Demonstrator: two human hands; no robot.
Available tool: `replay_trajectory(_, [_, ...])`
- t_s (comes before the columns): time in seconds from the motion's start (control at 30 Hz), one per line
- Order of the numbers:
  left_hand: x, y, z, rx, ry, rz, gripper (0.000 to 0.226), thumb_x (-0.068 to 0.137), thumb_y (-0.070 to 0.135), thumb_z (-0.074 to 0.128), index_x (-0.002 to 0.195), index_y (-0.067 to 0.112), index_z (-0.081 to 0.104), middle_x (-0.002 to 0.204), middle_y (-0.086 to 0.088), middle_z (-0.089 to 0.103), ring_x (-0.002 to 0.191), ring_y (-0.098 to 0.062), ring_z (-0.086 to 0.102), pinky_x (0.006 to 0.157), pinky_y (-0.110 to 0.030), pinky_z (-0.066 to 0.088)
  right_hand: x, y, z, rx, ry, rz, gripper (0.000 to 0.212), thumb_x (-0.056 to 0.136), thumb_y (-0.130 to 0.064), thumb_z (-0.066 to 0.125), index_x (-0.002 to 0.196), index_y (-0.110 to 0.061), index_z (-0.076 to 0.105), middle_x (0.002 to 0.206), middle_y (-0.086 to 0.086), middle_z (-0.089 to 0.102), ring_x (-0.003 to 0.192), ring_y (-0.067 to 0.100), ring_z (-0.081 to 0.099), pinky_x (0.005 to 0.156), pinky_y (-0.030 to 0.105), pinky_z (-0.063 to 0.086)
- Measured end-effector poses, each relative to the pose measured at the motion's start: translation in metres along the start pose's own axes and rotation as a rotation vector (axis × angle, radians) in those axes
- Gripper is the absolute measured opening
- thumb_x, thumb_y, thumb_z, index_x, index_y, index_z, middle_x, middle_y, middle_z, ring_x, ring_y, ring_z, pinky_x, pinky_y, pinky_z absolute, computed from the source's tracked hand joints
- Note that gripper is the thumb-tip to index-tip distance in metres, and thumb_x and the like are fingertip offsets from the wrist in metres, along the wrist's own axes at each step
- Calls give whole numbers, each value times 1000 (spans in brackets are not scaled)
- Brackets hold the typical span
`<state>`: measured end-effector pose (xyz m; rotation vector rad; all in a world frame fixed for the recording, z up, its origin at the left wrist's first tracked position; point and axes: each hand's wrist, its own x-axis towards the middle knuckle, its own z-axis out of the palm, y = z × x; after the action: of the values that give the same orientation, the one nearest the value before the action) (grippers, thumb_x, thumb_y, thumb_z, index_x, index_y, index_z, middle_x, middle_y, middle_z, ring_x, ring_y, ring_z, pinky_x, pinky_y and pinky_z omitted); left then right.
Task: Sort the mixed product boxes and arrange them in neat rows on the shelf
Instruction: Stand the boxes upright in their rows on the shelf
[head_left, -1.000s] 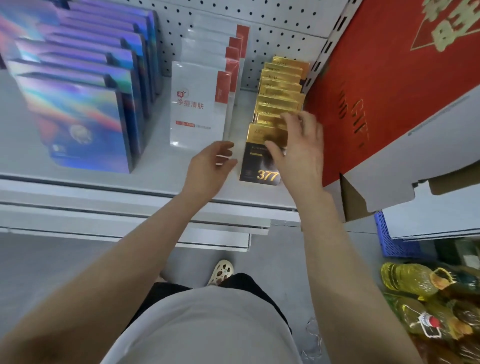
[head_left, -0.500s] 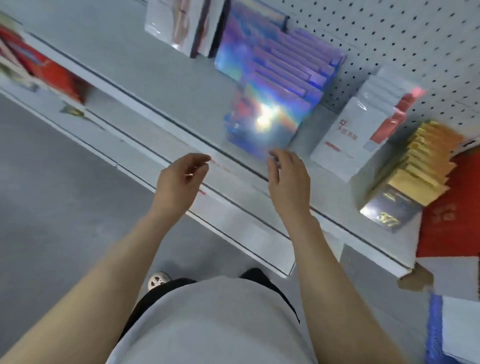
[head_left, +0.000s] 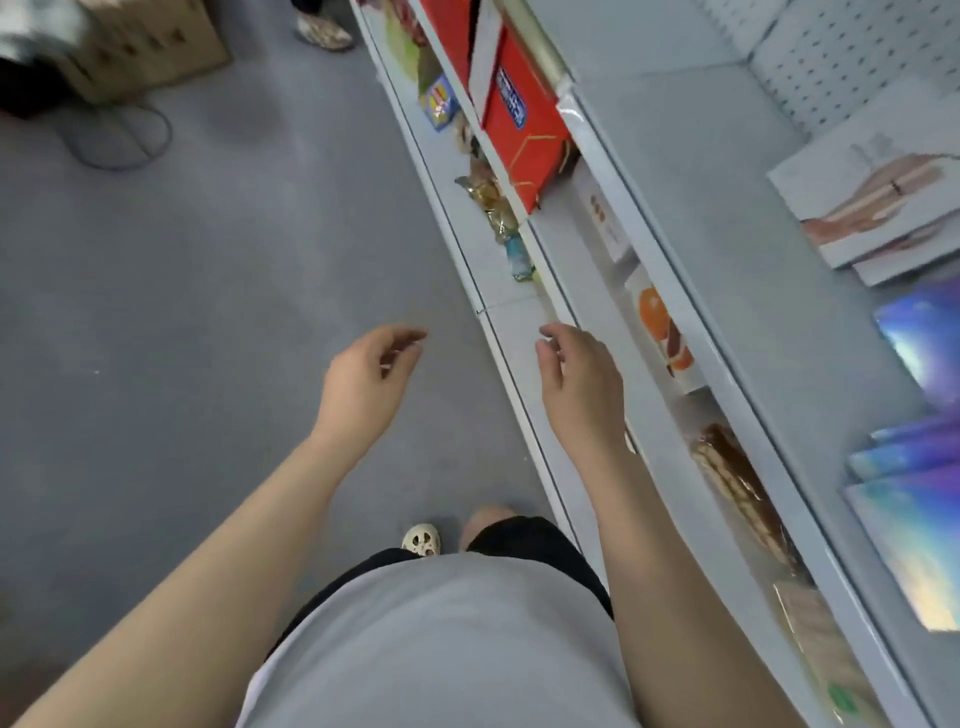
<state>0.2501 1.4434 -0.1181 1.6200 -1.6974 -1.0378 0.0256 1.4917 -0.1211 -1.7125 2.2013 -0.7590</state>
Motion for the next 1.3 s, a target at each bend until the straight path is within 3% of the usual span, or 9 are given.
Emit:
replay_trajectory(0.2, [78,-19,-28,17,90,-112,17,95,24,58,108,28,68,98,17,67,81,3,59,70,2,37,95,-32,47,-3,-132,-100,30,103,-29,45,124,-13,61,116,4,66,104,22,59,81,25,38])
replay_trajectory(0.37, [176,-14,-34,39,134,-154,16,95,24,57,107,30,67,94,24,63,81,8,58,71,-1,38,202,-37,82,32,-174,-141,32,103,-30,44,125,-14,60,115,4,66,104,22,58,86,33,45])
replay_trajectory(0.57, [312,12,-36,62,150,-186,20,95,22,57,113,24,65,101,10,65,87,-7,61,81,-22,48,350,-46,95,19,-219,-191,30,103,-27,47,124,-11,60,117,9,65,106,28,57,87,37,42])
replay_trajectory(1.0, [613,13,-64,242,72,-39,33,94,29,58,126,20,57,114,2,59,89,-9,55,86,-33,49,631,-85,166,35,-219,-149,36,101,-35,42,129,-16,56,118,5,65,110,26,55,90,40,46])
replay_trajectory(1.1, [698,18,-87,268,37,31,34,94,28,59,127,21,56,118,1,59,95,-13,60,87,-34,49,704,-108,174,36,-159,-118,35,102,-33,44,130,-16,55,123,3,63,114,24,54,88,33,42])
replay_trajectory(1.3, [875,57,-131,362,-37,228,39,95,30,58,132,19,52,124,-3,56,102,-18,60,84,-32,47,860,-145,180,-13,6,-88,37,102,-32,43,131,-11,54,121,10,62,110,29,55,93,41,44])
